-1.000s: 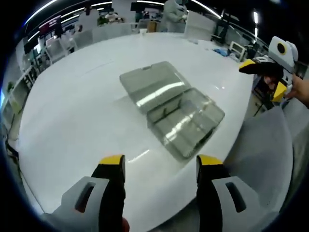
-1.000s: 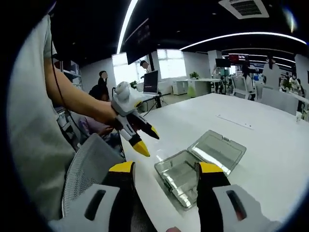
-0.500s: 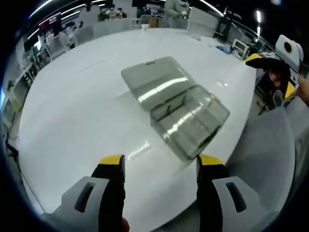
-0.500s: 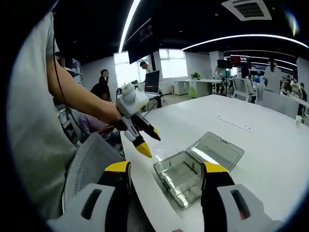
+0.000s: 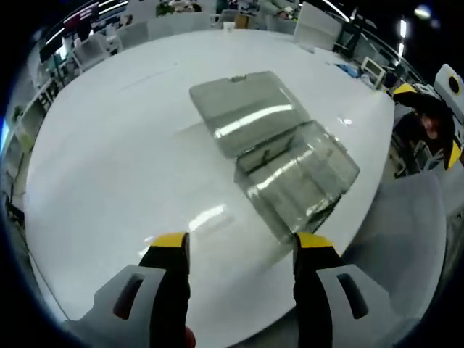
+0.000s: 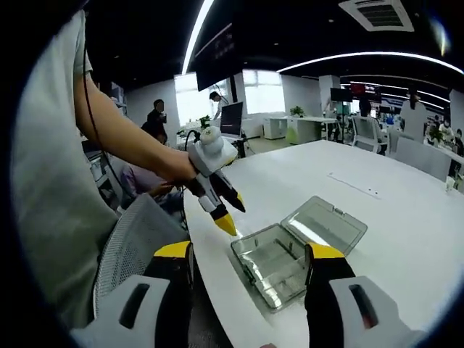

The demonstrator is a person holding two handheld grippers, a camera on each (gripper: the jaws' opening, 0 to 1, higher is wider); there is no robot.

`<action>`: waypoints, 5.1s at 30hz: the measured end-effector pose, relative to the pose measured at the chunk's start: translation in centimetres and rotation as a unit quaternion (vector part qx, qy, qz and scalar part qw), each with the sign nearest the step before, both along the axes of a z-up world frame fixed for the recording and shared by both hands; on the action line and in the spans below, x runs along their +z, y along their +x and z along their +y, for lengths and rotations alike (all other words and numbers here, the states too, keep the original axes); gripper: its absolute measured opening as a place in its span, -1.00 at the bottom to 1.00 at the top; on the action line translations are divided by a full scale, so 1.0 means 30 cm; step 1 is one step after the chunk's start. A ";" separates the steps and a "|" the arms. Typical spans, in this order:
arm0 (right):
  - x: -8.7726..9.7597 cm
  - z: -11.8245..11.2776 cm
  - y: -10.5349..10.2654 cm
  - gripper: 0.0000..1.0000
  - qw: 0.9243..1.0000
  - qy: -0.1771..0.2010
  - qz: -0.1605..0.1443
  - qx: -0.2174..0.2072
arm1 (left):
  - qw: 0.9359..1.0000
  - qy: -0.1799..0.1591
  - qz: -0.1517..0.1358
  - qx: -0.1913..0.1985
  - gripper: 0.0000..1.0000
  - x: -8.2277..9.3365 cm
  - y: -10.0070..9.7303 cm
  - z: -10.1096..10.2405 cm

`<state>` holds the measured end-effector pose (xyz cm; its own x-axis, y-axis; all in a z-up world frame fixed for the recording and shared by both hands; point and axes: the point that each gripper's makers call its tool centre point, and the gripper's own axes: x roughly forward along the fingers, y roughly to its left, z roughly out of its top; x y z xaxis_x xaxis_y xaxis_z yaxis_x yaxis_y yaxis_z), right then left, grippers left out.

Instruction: Insert the divider into the dual guide fixture by aligning both edges with the guide slots and pushing it downward to the bottom, including one-sided entry, uneven engagement, binding, and posture correction.

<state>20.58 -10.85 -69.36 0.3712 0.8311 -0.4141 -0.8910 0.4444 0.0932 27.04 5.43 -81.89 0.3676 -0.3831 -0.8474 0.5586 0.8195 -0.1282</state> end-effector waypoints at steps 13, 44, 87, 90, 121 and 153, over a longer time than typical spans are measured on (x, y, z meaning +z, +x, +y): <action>-0.014 -0.025 0.001 0.21 1.000 -0.010 0.000 0.002 | 0.999 0.026 0.028 0.021 0.01 -0.065 0.024 0.016; -0.051 -0.063 0.032 0.23 1.000 -0.023 0.004 0.002 | 0.990 0.063 0.075 0.104 -0.15 -0.134 0.088 0.044; -0.071 -0.097 0.056 0.24 1.000 -0.020 0.008 -0.007 | 0.979 0.131 0.094 0.125 -0.32 -0.166 0.091 0.057; -0.071 -0.098 0.055 0.24 1.000 -0.020 0.008 -0.008 | 0.979 0.131 0.094 0.122 -0.35 -0.167 0.092 0.060; -0.068 -0.108 0.060 0.25 1.000 -0.024 0.010 -0.010 | 0.984 0.118 0.096 0.096 -0.42 -0.154 0.083 0.072; -0.061 -0.103 0.056 0.25 1.000 -0.023 0.011 -0.011 | 0.992 0.063 0.059 0.094 -0.43 -0.086 0.062 0.086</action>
<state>22.25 -13.94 -71.19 0.3796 0.8028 -0.4597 -0.8787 0.4683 0.0921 28.91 8.00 -84.48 0.3174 -0.2061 -0.9256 0.3816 0.9214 -0.0743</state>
